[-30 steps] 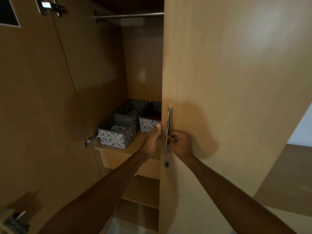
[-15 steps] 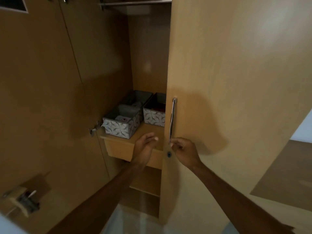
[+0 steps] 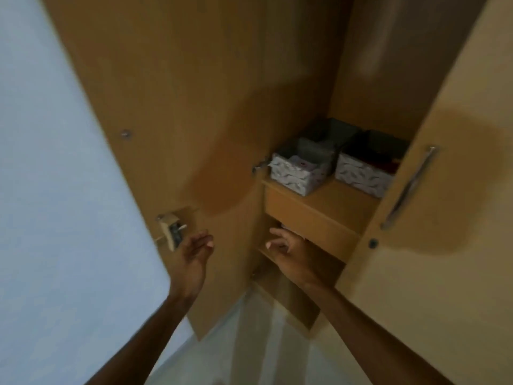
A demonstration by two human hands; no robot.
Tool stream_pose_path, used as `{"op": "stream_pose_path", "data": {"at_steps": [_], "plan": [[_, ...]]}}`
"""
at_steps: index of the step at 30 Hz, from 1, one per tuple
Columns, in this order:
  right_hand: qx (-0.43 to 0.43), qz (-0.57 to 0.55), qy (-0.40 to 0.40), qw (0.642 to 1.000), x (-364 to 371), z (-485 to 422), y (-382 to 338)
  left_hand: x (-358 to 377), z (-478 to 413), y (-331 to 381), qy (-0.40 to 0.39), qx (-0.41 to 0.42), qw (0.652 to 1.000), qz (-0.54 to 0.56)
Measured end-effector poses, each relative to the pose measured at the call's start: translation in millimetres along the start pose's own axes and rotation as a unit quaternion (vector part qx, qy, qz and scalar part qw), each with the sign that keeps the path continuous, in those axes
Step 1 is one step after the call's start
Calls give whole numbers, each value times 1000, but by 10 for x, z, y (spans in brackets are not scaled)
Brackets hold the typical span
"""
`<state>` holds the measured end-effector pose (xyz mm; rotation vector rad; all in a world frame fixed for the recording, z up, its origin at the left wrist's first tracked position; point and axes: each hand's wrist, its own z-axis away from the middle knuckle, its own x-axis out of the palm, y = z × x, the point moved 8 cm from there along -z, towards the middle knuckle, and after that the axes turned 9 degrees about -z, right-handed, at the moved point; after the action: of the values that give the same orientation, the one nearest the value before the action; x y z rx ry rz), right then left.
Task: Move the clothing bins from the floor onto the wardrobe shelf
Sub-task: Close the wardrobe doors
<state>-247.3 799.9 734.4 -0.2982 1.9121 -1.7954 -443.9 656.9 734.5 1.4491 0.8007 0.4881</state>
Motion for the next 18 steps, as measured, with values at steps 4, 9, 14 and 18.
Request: {"op": "stream_pose_path", "data": {"at_steps": [4,9,14,18], "plan": [[-30,1,-66,997,859,-212,-428,-929,-206,367,133,62,989,-3],[-78,4,-59,995,1487,-447,-1068,-1513,-642,731,168,91,981,-33],[-98,-7,-20,995,1786,-525,-1422,-1485,-1015,999,22,116,993,5],[-95,-7,17,995,1812,-393,-1381,-1492,-1041,980,2,133,991,34]]}}
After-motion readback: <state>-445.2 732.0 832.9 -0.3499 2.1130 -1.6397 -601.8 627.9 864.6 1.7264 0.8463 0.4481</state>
